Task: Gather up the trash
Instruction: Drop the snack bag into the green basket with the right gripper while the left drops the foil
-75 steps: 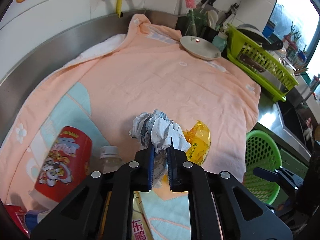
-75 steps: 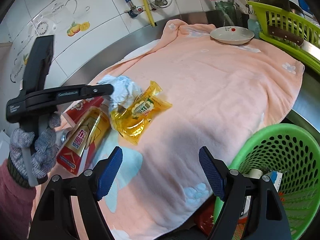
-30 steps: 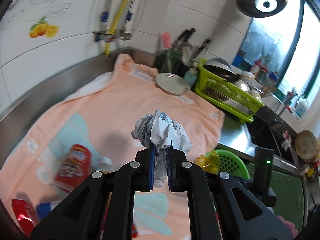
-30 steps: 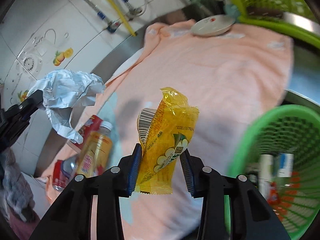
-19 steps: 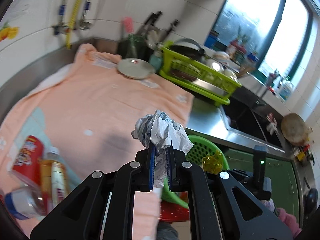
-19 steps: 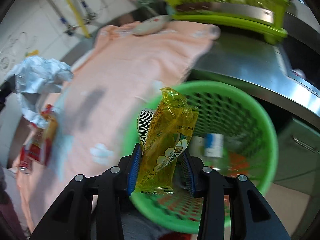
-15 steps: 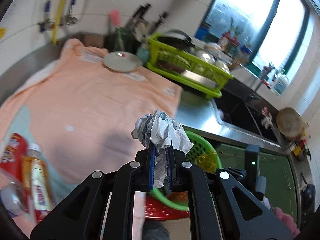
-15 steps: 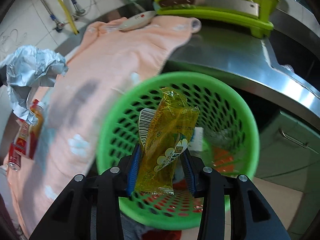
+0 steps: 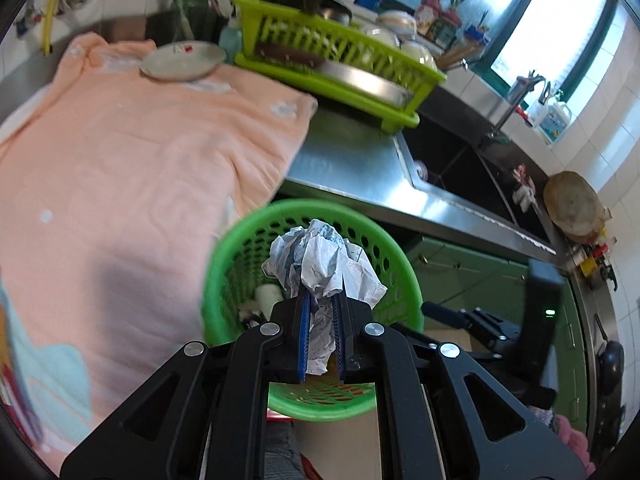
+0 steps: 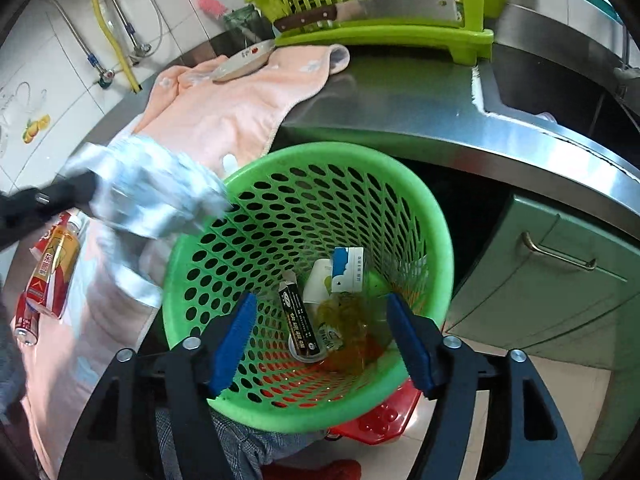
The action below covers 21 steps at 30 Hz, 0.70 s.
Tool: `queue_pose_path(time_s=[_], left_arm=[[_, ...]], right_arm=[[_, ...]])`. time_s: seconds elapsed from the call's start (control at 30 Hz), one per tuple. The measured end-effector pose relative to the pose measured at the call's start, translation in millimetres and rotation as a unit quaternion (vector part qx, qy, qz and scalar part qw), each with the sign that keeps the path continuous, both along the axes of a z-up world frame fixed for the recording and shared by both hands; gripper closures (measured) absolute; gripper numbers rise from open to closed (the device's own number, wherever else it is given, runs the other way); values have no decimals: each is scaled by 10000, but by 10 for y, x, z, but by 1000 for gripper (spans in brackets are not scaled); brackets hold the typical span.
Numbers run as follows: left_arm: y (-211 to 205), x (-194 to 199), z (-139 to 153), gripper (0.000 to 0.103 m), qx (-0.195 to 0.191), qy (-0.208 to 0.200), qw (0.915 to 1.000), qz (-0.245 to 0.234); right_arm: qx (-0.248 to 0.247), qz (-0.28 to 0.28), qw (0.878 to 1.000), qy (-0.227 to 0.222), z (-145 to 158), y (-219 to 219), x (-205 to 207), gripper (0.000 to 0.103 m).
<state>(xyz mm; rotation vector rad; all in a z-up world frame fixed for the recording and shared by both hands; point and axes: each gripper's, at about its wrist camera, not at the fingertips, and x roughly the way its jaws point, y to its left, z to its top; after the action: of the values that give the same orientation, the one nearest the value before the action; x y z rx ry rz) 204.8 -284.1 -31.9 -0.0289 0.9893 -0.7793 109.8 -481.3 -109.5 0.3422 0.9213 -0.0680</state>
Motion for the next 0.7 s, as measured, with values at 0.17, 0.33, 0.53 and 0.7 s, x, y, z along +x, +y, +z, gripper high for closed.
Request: queue_pose_path(time_s=[0.17,0.33,0.53,0.7], left_arm=[[-154,-36,-201,90,160,175,9997,-77],[-211,-37,-280,78,172,290,9994,-109],[-181,-83,-312,66,95,350,9992,-162],[-25,-161,-276,66,59,296,9995,-79]], right_arm=[[-79,-37,9998,-155,66,-3,-140,30],[-64,-126,9995,-268,114,-8,-241,25],[-97,-268,9987,-431,175,7,-315,20],[-65,-256,9984,-497,218,72,-343,20]])
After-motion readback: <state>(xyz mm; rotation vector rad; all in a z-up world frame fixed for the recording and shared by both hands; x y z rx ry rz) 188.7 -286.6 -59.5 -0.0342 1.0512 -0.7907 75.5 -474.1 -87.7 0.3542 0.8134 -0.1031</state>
